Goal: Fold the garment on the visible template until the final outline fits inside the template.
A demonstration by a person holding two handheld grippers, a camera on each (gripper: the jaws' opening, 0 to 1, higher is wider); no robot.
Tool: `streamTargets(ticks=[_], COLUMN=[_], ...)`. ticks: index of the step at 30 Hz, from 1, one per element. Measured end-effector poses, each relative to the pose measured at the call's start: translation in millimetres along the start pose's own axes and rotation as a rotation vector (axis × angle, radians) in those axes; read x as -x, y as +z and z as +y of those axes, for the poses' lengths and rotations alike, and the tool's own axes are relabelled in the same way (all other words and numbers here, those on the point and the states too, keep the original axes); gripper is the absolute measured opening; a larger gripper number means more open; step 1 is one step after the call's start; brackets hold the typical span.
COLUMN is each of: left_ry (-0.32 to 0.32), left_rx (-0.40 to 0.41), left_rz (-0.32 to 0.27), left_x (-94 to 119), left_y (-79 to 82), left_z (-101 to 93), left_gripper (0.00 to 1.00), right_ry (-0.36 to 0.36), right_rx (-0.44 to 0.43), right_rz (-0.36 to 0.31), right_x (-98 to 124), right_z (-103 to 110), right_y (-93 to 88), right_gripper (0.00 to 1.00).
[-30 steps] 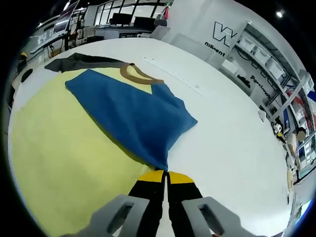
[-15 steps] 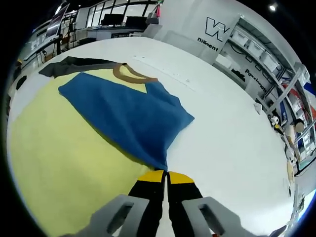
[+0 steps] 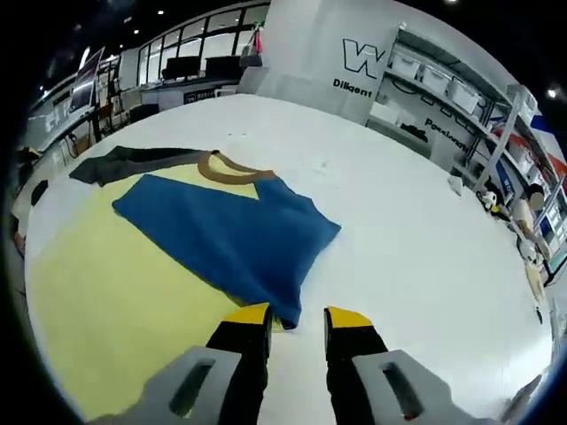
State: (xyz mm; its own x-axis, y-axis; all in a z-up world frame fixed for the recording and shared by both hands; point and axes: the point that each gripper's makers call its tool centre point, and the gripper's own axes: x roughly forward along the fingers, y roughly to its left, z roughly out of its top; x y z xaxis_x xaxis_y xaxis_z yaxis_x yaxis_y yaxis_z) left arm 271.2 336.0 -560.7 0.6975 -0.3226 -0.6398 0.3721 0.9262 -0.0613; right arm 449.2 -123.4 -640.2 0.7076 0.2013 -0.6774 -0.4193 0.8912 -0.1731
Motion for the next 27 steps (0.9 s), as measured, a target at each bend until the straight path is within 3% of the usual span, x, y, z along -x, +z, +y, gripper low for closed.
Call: streamTargets(ticks=[8,12,17,27], left_ry=[0.020,0.051,0.063,0.090], left_rx=[0.032,0.084,0.097,0.152], left_rz=[-0.001,-0.012,-0.019,0.005], left_x=[-2.2,-2.4,-4.4,-20.7], left_y=[0.5,0.9,2.3,-6.4], left_z=[7.4,20.1,28.8,45.9], left_gripper=[0.99,0.98,0.98,0.96], right_ry=[0.048,0.074,0.149,0.196], right_rx=[-0.067,-0.091,-0.149,-0.117], right_rz=[-0.061,-0.078,-0.109,-0.098], right_x=[16.0,24.8,37.3,62.5], right_z=[22.3,37.0,60.1,89.3], right_y=[13.0,17.2,22.9,14.5], right_gripper=[0.40,0.49,0.60,0.71])
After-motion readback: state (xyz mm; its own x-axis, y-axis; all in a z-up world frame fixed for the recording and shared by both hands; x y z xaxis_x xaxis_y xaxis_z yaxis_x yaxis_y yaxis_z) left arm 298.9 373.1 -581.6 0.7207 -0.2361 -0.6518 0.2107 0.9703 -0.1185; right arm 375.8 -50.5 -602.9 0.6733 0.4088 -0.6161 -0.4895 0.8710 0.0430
